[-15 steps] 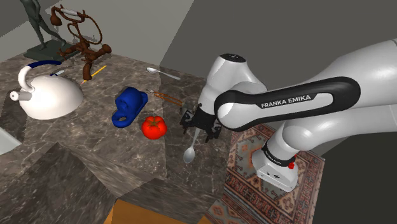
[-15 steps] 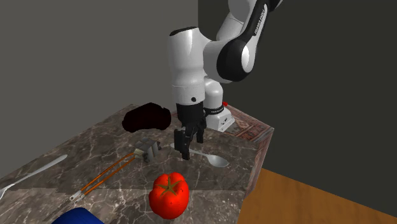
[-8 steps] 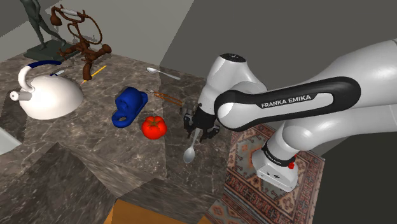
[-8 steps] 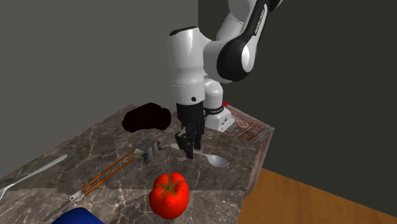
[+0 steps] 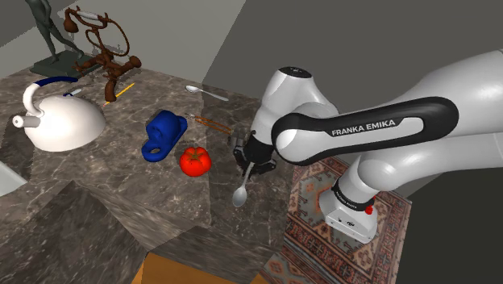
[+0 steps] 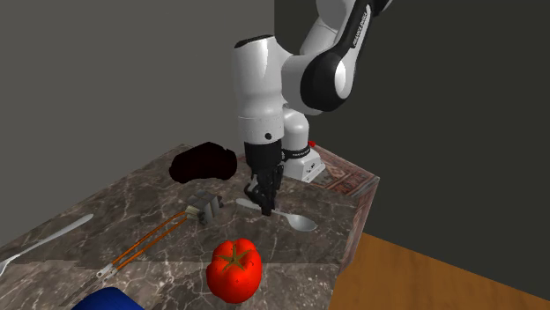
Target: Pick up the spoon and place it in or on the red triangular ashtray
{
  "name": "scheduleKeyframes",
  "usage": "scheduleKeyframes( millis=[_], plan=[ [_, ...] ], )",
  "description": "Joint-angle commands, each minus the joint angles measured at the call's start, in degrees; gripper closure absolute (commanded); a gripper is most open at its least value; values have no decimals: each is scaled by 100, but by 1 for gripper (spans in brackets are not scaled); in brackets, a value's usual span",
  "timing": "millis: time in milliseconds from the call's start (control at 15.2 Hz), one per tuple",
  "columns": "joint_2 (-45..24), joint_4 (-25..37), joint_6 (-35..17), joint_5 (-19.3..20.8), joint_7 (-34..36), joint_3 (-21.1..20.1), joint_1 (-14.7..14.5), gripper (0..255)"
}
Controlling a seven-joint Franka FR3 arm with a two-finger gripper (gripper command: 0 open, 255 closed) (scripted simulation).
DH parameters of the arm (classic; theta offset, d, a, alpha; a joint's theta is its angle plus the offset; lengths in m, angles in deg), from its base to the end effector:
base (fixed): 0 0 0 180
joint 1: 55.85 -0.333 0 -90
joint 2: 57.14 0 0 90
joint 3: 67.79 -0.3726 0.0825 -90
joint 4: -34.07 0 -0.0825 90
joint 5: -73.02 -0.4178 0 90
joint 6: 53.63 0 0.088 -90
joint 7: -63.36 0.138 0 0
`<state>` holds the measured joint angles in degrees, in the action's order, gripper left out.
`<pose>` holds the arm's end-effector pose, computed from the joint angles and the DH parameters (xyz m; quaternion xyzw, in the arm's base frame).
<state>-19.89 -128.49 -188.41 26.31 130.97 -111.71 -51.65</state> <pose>0.2776 0.2147 0.3293 -0.8355 0.5395 0.0189 0.1023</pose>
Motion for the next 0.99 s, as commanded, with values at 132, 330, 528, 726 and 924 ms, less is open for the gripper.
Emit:
scheduleKeyframes(
  millis=[132, 330, 528, 726, 924],
  plan=[
    [282, 103, 382, 161, 99, 171, -13, 255],
    [490, 213, 697, 302, 176, 316, -12, 255],
    [668, 338, 995, 439, 246, 455, -3, 255],
    [818, 475, 1279, 572, 312, 588, 11, 255],
    [943, 625, 1549, 699, 373, 715, 31, 255]
  ],
)
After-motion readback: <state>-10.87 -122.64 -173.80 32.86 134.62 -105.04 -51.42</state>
